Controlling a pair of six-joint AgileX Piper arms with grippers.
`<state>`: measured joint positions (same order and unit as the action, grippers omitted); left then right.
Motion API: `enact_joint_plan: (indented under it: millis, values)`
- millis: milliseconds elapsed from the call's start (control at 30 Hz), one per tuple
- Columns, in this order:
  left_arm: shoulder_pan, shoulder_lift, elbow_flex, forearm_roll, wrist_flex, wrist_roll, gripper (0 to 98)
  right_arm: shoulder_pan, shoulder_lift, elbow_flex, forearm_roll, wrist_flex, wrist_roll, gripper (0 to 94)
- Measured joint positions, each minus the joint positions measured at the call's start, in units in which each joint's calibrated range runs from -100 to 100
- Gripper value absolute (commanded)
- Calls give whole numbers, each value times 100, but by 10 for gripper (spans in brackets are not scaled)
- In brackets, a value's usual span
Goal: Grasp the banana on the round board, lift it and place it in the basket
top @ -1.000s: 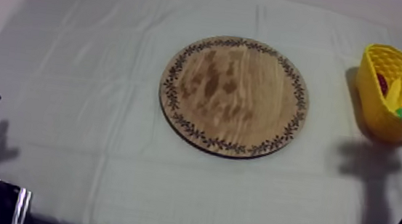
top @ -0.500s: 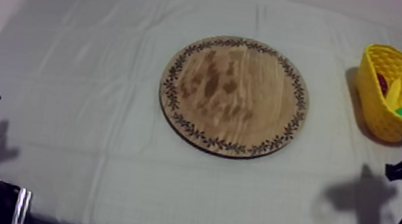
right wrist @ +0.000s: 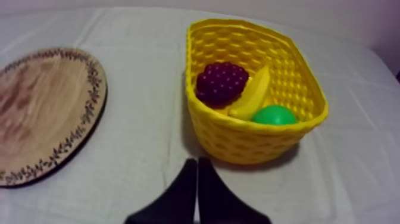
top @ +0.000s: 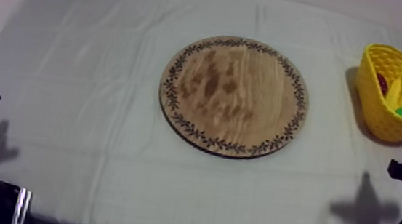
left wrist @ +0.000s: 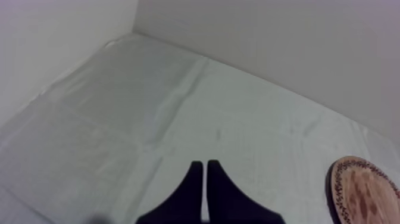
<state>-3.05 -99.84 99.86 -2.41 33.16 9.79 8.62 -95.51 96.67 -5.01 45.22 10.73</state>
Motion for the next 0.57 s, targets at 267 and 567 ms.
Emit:
enact_joint_plan:
  millis: [267,567]
  values:
    - [0,0,0,0,0,0,1,-187,-24,187,304,-425,-118,4]
    - [0,0,0,0,0,0,1,-208,-28,282,324,-660,296,4]
